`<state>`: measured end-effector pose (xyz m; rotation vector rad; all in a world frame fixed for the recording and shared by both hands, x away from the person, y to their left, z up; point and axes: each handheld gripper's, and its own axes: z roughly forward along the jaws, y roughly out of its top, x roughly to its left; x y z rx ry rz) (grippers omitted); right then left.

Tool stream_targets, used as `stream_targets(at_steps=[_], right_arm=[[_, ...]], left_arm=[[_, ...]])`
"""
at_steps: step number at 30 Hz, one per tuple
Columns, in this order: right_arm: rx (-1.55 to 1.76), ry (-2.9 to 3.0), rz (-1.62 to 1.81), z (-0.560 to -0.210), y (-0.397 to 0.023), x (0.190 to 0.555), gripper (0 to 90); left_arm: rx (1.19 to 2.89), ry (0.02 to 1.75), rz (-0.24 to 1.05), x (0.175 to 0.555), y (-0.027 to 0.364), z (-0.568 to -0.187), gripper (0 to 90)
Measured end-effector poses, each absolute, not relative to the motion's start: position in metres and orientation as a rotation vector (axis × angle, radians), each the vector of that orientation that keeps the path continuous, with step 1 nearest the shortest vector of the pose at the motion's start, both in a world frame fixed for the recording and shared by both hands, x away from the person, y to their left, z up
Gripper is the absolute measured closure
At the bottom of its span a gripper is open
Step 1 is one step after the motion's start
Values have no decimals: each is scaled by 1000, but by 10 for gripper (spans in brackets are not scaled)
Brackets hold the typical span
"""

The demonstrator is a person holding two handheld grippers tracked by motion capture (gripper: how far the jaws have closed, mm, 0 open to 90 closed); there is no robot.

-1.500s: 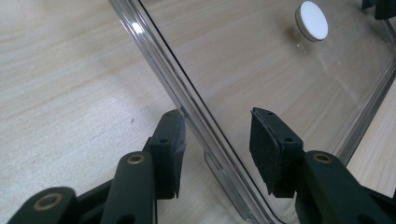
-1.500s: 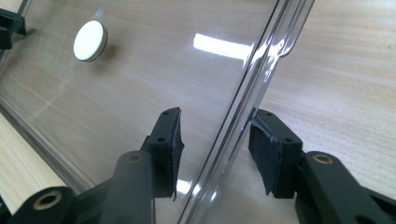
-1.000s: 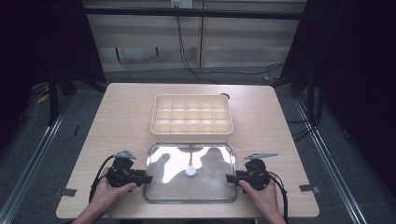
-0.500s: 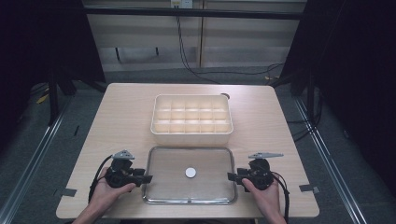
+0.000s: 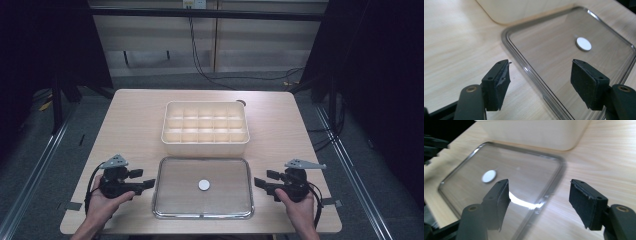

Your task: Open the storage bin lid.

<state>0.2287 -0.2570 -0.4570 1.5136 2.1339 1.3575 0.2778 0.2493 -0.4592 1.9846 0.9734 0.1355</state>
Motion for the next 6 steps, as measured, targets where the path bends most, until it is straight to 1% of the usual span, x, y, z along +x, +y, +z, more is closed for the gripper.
stream_targets(at_steps=[2, 6], right_arm=[[1520, 2091, 1334, -456, -265, 226, 312], [1526, 2030, 1333, -457, -281, 224, 295]], left_arm=[[1973, 980, 160, 275, 253, -458, 315], [1945, 997, 227, 275, 262, -456, 282]])
